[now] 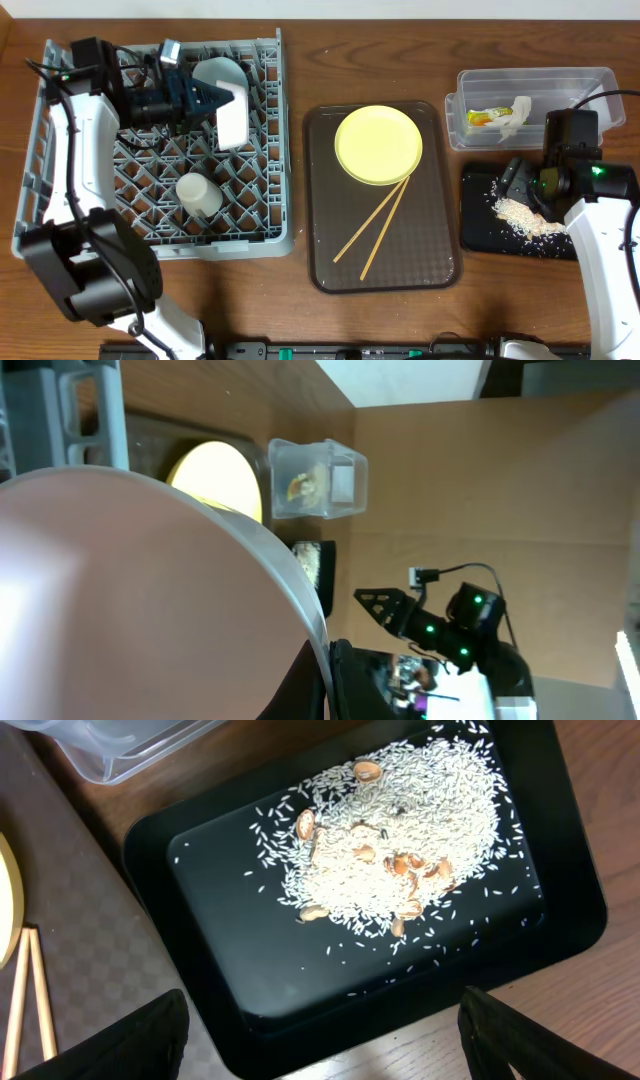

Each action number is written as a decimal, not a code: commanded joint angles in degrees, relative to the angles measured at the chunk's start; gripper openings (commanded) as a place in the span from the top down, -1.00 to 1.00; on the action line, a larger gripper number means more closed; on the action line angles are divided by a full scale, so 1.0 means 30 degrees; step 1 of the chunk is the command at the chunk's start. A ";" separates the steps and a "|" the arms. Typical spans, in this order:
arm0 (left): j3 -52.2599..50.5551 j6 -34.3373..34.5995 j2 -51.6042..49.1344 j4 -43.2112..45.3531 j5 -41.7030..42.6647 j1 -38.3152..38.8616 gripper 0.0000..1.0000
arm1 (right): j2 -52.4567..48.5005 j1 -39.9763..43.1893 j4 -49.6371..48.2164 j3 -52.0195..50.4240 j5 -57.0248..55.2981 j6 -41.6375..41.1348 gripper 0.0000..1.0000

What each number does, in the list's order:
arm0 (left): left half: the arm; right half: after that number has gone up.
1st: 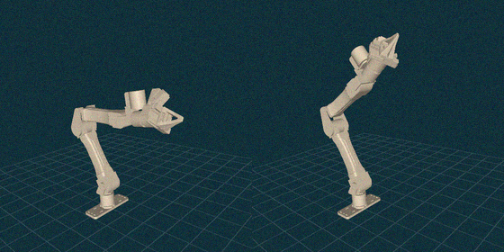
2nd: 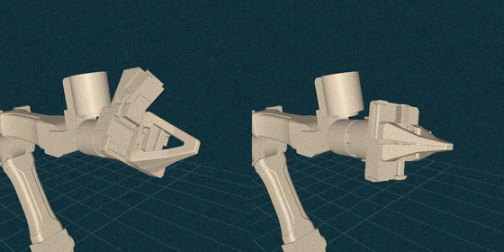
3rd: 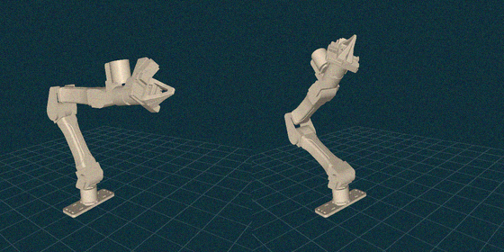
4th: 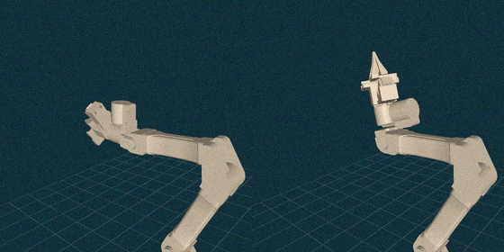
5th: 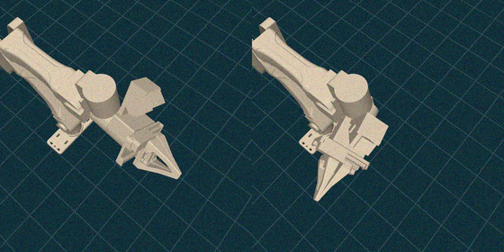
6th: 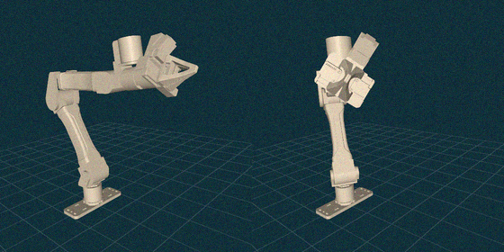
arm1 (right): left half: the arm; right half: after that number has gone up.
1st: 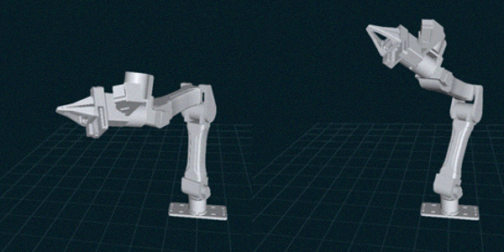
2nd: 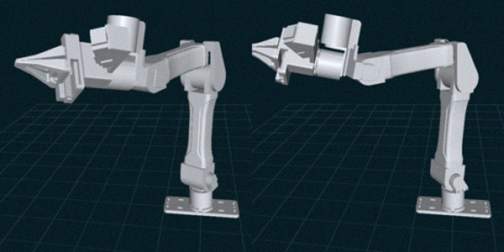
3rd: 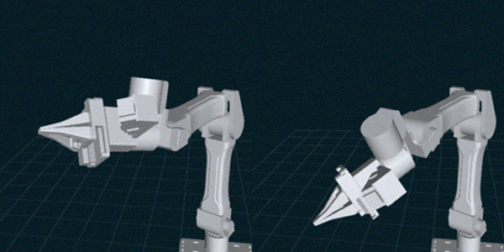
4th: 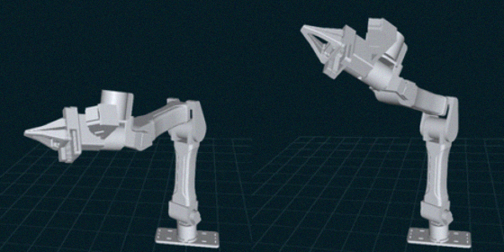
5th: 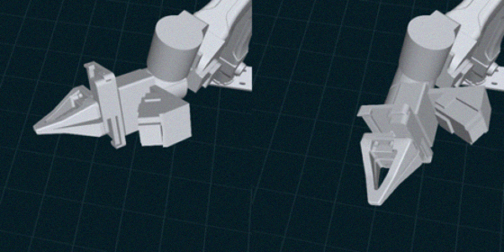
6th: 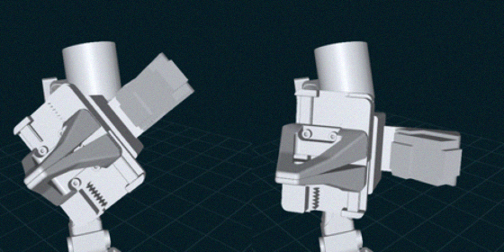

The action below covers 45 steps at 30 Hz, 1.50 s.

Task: Sort waste into correct bins and load items into the dishwasher rack
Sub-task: 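Lift the pink bowl with the left gripper and carry it into the rack, then lower the pink bowl into the rack and open the left gripper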

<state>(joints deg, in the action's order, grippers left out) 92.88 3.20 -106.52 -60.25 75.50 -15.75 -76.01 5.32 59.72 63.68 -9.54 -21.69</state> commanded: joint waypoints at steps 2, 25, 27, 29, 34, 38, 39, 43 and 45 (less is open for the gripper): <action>-0.0153 0.0015 -0.0801 0.0029 0.1122 -0.0087 0.88 | 0.0124 0.0240 -0.0051 0.0131 0.0262 0.0182 -0.68; -0.0211 0.0015 -0.4444 0.0036 -0.3723 -0.1756 0.88 | 0.0124 0.0240 -0.0036 0.0131 0.0262 0.0262 -0.68; -0.0211 0.0022 -0.4444 0.0029 -0.4437 -0.2076 0.88 | 0.0124 0.0240 -0.0066 0.0131 0.0262 0.0255 -0.68; -0.0211 0.0015 -0.4444 0.0022 -0.5413 -0.2310 0.87 | 0.0124 0.0240 -0.0117 0.0131 0.0262 0.0248 -0.68; -0.0211 0.0022 -0.4444 0.0022 -0.7716 -0.2579 0.66 | 0.0124 0.0240 -0.0117 0.0131 0.0262 0.0255 -0.68; -0.0211 0.0022 -0.4437 0.0022 -0.7716 -0.2586 0.39 | 0.0124 0.0240 -0.0117 0.0131 0.0262 0.0255 -0.68; -0.0211 0.0022 -0.4437 0.0029 -0.7716 -0.2586 0.28 | 0.0124 0.0240 -0.0117 0.0131 0.0262 0.0255 -0.68; -0.0211 0.0022 -0.4437 0.0015 -0.7716 -0.2586 0.08 | 0.0124 0.0240 -0.0117 0.0131 0.0262 0.0255 -0.69; -0.0211 0.0029 -0.4437 -0.0051 -0.7708 -0.2579 0.07 | 0.0124 0.0240 -0.0117 0.0131 0.0262 0.0255 -0.68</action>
<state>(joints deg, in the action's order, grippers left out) 93.69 4.49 -117.67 -58.70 59.75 -24.53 -76.01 5.32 59.33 63.68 -8.73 -21.65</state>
